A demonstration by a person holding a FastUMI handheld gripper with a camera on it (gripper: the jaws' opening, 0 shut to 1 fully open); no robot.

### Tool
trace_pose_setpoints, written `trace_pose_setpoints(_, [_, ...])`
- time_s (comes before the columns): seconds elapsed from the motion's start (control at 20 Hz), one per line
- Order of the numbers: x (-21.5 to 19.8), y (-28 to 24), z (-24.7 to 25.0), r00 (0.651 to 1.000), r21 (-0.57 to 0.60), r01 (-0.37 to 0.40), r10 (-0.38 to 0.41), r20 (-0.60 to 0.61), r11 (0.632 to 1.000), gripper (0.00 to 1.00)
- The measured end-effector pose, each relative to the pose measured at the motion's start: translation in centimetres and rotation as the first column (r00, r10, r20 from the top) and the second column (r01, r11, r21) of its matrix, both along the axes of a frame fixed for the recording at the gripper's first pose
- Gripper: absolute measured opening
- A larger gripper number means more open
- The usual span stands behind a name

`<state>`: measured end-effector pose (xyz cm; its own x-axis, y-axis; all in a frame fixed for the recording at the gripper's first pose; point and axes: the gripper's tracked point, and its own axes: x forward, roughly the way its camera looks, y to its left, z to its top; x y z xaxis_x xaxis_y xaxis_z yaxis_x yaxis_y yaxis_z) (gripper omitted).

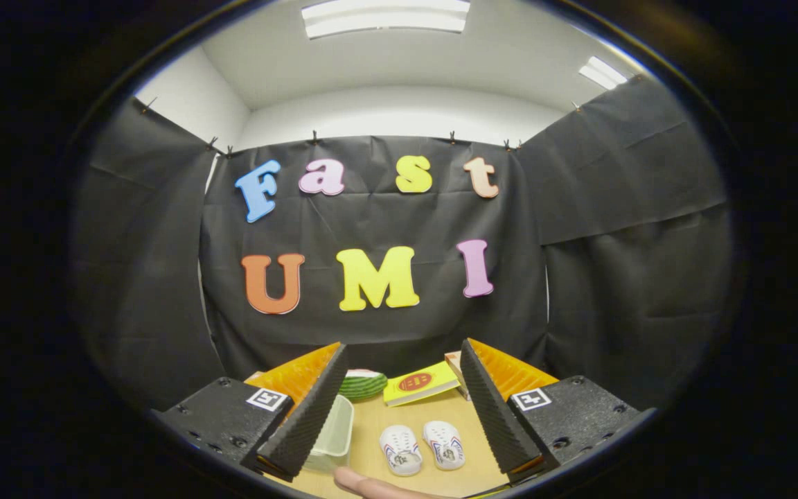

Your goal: Open the storage box then place both shoes into the box .Put the left shoe in first, then the right shoe, with the right side of both shoes facing outward in a uniform manner.

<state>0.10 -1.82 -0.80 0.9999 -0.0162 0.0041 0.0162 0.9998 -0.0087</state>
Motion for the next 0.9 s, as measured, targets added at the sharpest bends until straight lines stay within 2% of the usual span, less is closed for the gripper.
trace_pose_setpoints(0.25, [1.8,-0.8,-2.5,0.998,0.004,0.006,-0.006,-0.060,1.000,1.00])
trace_pose_setpoints(0.55, [5.9,-0.4,-9.6,0.963,0.051,-0.084,0.094,-0.251,0.995,1.00])
trace_pose_setpoints(0.65, [7.6,0.0,-13.0,0.930,0.080,-0.131,0.151,-0.335,0.988,1.00])
trace_pose_setpoints(0.9, [11.5,0.3,-20.1,0.820,0.234,-0.197,0.291,-0.493,0.952,1.00])
